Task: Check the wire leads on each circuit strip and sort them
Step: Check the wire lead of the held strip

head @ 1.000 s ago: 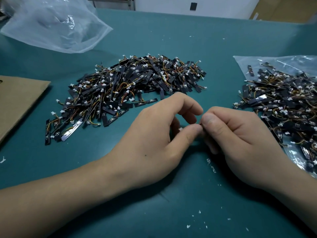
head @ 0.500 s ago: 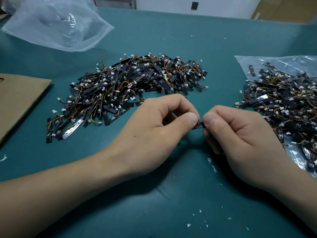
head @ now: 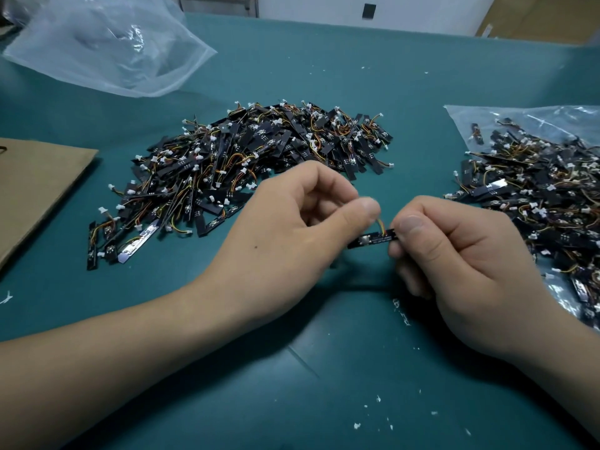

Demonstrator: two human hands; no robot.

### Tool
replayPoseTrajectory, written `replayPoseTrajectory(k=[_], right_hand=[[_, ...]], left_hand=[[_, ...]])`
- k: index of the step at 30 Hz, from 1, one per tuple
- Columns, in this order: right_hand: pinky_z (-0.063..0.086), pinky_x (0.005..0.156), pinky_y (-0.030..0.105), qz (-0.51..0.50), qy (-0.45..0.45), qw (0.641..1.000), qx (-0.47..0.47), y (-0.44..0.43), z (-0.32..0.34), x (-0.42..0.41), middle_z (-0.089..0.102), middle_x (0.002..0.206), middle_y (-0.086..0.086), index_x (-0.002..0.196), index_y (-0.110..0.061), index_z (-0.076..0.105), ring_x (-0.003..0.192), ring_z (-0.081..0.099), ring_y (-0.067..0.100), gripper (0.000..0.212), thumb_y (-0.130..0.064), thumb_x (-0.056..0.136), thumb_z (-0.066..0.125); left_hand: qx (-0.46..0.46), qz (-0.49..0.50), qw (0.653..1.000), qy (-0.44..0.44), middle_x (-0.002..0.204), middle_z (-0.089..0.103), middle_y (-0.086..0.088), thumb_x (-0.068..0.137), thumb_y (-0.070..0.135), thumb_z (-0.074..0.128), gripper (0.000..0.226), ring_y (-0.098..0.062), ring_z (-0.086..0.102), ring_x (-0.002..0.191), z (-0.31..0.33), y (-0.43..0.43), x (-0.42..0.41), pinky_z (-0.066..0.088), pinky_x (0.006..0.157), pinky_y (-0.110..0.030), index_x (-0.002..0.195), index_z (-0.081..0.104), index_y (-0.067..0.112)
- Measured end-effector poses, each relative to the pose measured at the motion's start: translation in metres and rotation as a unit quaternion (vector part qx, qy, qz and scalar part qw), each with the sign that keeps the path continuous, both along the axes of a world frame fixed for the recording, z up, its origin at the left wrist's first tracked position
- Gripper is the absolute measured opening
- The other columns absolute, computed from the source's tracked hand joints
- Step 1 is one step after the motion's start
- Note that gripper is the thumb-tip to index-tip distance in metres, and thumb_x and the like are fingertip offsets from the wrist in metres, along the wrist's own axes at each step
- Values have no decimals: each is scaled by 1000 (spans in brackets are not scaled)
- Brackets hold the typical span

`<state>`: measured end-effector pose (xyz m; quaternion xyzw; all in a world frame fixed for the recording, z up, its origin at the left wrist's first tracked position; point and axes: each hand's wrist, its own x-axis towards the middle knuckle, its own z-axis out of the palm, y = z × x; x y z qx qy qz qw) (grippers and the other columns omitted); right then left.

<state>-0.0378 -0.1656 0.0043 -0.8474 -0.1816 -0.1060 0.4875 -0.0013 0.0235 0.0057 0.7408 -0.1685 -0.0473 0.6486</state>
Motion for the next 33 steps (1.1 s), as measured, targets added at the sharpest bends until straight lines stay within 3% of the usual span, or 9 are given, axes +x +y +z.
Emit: replayPoseTrajectory(k=[4, 8, 11, 15, 21, 33], right_hand=[[37, 50, 16, -19, 6, 999, 29, 0, 0, 2, 57, 53, -4, 73, -26, 57, 45, 46, 8, 36, -37, 105, 44], [38, 50, 16, -10, 24, 999, 24, 0, -1, 1, 59, 56, -3, 76, -23, 60, 47, 48, 8, 34, -37, 103, 44], [40, 49, 22, 13, 59, 996, 62, 0, 0, 0, 60, 59, 3, 81, -19, 62, 48, 49, 11, 28, -37, 98, 48], [39, 48, 22, 10, 55, 997, 62, 0, 1, 0, 59, 56, 3, 80, -18, 62, 46, 48, 11, 25, -34, 95, 49], [40, 46, 27, 5, 49, 998, 48, 1, 2, -1, 60, 56, 1, 79, -20, 61, 45, 48, 15, 25, -36, 95, 49], [41, 46, 23, 1, 57, 997, 49, 2, 3, 0, 62, 56, 2, 78, -20, 63, 44, 49, 11, 26, -36, 93, 50]], left_hand=[[23, -48, 998, -16, 66, 67, -1, 97, 33, 52, 35, -9, 55, 58, 4, 4, -4, 46, 57, -23, 73, 69, 15], [78, -82, 992, -49, 65, 65, 1, 92, 23, 56, 24, -25, 56, 63, 7, 2, -7, 47, 59, -38, 73, 71, 17], [71, -76, 993, -49, 60, 62, 7, 90, 21, 57, 23, -25, 56, 63, 7, 2, -6, 46, 59, -35, 72, 71, 17], [68, -91, 992, -46, 65, 65, -2, 91, 22, 57, 23, -27, 56, 64, 7, 2, -7, 45, 57, -37, 74, 71, 17], [66, -87, 993, -45, 65, 66, -3, 90, 23, 57, 23, -28, 56, 64, 8, 2, -7, 45, 58, -40, 72, 71, 18], [75, -74, 993, -54, 64, 63, -5, 90, 23, 57, 23, -28, 55, 62, 6, 2, -7, 45, 57, -40, 72, 70, 17]])
